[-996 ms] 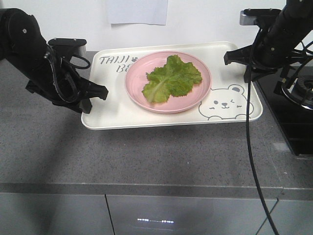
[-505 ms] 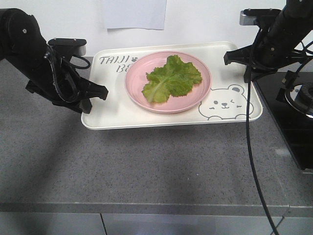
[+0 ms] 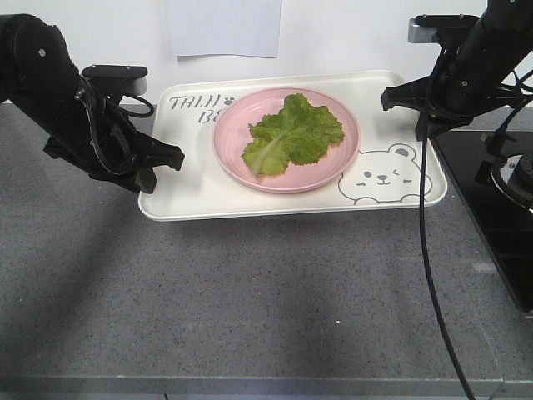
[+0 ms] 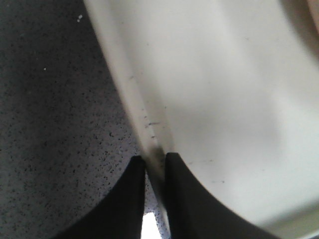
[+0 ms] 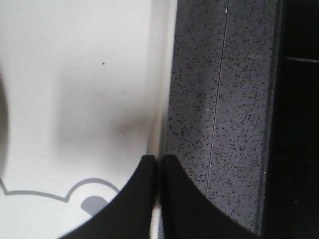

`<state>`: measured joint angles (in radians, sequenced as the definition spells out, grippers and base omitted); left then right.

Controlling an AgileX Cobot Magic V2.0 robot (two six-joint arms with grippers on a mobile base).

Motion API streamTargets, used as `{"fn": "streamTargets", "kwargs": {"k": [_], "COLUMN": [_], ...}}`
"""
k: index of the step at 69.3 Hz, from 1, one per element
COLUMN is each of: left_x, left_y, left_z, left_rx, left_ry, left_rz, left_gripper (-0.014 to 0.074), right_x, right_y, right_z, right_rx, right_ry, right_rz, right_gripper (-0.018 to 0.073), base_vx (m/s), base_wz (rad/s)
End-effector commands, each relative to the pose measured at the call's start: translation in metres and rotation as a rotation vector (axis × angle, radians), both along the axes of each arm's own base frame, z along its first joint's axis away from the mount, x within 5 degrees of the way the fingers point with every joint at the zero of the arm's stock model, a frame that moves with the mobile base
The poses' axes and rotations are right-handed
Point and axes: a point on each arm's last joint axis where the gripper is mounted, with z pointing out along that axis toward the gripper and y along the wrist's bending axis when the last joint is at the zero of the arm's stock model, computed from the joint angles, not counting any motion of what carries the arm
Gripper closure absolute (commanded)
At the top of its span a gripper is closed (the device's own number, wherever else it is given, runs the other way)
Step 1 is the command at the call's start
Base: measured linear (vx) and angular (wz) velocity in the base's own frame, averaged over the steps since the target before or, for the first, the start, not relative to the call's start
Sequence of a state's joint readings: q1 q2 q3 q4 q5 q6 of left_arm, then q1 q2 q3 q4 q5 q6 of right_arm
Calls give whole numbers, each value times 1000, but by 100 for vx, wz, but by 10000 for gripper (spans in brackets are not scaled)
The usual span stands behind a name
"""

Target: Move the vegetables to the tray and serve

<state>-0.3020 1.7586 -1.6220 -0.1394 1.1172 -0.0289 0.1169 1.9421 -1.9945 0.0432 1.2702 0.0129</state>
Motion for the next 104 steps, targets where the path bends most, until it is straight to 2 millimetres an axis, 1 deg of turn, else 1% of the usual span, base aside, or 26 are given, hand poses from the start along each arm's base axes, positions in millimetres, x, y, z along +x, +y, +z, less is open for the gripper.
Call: {"fn": "streamTargets", "kwargs": {"k": [1, 104], "left_x": [-8, -8], "left_y": [-8, -8], "left_z": [34, 34], "left_rx": [-98, -98], "left_ry": [-130, -130], "left_rz": [-18, -18], "left_gripper": [602, 602], "right_x": [-16, -16], "right_y": [6, 6], "right_z": [33, 33], "right_rx": [49, 49], "right_ry": [-72, -72], "right_rz": [29, 29], "right_gripper": [565, 565], "base_vx": [8, 4], "base_wz": [-1, 0]}}
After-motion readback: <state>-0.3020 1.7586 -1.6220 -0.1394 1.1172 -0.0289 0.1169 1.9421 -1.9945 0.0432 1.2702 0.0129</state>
